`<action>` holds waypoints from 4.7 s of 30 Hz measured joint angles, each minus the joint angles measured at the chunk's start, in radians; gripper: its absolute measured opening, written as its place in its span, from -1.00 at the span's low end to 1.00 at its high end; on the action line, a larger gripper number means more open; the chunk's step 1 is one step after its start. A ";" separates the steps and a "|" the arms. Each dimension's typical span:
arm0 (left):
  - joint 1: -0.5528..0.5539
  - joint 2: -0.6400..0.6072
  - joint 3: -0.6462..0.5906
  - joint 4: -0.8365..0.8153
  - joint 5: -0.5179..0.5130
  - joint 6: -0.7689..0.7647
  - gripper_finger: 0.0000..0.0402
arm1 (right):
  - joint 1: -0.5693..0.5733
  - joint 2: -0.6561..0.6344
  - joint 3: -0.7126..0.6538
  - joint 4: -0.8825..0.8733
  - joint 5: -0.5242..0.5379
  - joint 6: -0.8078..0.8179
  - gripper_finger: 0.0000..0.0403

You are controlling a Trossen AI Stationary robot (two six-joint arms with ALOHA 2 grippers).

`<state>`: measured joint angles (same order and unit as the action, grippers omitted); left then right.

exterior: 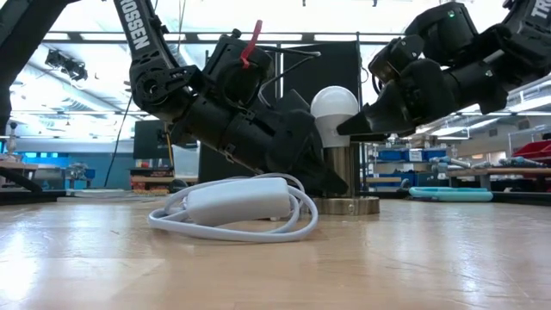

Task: Screw lightbulb
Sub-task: Insert the white lightbulb into the silver lamp

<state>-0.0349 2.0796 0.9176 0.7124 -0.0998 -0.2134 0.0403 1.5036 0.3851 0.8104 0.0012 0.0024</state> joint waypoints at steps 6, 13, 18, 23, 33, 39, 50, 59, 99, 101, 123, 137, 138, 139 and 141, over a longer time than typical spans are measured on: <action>0.000 0.000 0.000 0.001 0.028 0.011 0.08 | -0.102 0.017 0.000 -0.002 -0.251 -0.036 0.14; 0.001 0.000 0.000 0.001 0.067 0.029 0.08 | -0.162 0.148 0.002 0.146 -0.438 -0.089 0.15; 0.001 0.000 0.000 0.004 0.095 0.031 0.08 | -0.201 0.234 0.008 0.275 -0.551 -0.086 0.14; 0.001 0.000 0.001 0.008 0.115 0.030 0.08 | -0.228 0.307 0.026 0.308 -0.641 -0.074 0.14; 0.000 0.000 0.000 0.013 0.117 0.029 0.08 | -0.229 0.332 0.027 0.405 -0.689 -0.030 0.14; 0.000 0.000 0.000 0.014 0.119 0.027 0.08 | -0.228 0.329 0.027 0.427 -0.706 -0.013 0.13; 0.000 0.000 0.000 0.015 0.112 0.026 0.08 | -0.225 0.329 0.027 0.435 -0.660 -0.023 0.08; 0.000 0.000 0.000 0.016 0.113 0.023 0.08 | -0.225 0.329 0.027 0.427 -0.648 -0.030 -0.20; -0.004 -0.001 0.003 -0.021 -0.193 -0.084 0.08 | 0.101 0.327 -0.015 0.474 0.274 0.056 -0.17; -0.004 -0.001 0.003 -0.021 -0.210 -0.096 0.08 | 0.115 0.328 -0.004 0.459 0.322 0.072 -0.17; -0.005 0.000 0.002 -0.015 -0.220 -0.072 0.08 | 0.172 0.299 0.034 0.342 0.474 0.161 0.23; -0.004 0.000 0.001 -0.015 -0.191 -0.057 0.08 | 0.106 0.251 -0.015 0.344 0.291 0.150 0.82; -0.004 0.000 0.001 -0.015 -0.183 -0.055 0.08 | 0.102 0.251 -0.016 0.345 0.276 0.144 0.82; -0.003 0.000 0.001 -0.015 -0.174 -0.053 0.08 | 0.100 0.246 -0.017 0.342 0.256 0.139 0.81; -0.004 0.000 0.000 -0.013 -0.155 -0.049 0.08 | 0.091 0.241 -0.022 0.340 0.205 0.126 0.81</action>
<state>-0.0385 2.0792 0.9175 0.6991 -0.2549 -0.2620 0.1315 1.7447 0.3627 1.1503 0.2061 0.1282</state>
